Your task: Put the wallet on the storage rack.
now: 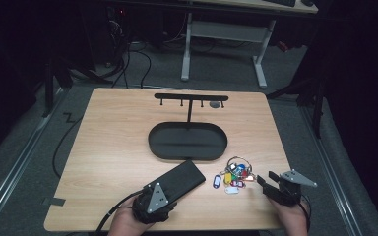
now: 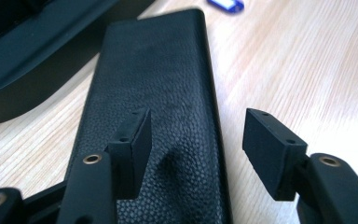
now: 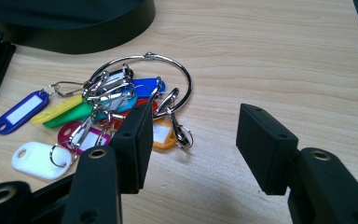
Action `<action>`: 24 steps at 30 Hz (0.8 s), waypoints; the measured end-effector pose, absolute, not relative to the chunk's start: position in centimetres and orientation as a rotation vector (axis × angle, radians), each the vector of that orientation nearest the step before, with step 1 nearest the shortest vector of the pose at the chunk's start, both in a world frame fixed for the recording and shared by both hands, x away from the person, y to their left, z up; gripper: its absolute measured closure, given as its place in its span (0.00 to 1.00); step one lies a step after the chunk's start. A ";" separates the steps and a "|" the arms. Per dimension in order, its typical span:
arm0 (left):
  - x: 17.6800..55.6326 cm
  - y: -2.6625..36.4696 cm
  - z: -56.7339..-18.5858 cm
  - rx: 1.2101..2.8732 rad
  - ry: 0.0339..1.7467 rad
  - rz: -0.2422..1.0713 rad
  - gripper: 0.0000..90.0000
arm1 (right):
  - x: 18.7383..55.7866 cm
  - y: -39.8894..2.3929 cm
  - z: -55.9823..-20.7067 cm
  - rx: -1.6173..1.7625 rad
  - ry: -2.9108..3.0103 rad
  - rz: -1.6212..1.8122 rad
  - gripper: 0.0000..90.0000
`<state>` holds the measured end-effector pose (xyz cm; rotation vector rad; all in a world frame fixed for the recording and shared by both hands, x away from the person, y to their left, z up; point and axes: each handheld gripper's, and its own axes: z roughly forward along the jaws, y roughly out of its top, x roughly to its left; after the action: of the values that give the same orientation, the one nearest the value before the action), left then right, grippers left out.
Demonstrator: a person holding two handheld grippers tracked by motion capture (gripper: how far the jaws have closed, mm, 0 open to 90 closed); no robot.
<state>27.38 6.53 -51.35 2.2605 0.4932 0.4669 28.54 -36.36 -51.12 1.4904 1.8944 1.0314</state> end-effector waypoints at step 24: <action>26.1 6.2 -52.6 2.292 0.404 0.725 0.85 | 29.5 -36.3 -51.4 1.494 1.924 1.077 0.50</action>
<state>26.09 6.16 -52.60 2.2922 0.4042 0.7248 29.46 -36.35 -51.44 1.4941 1.9239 1.0766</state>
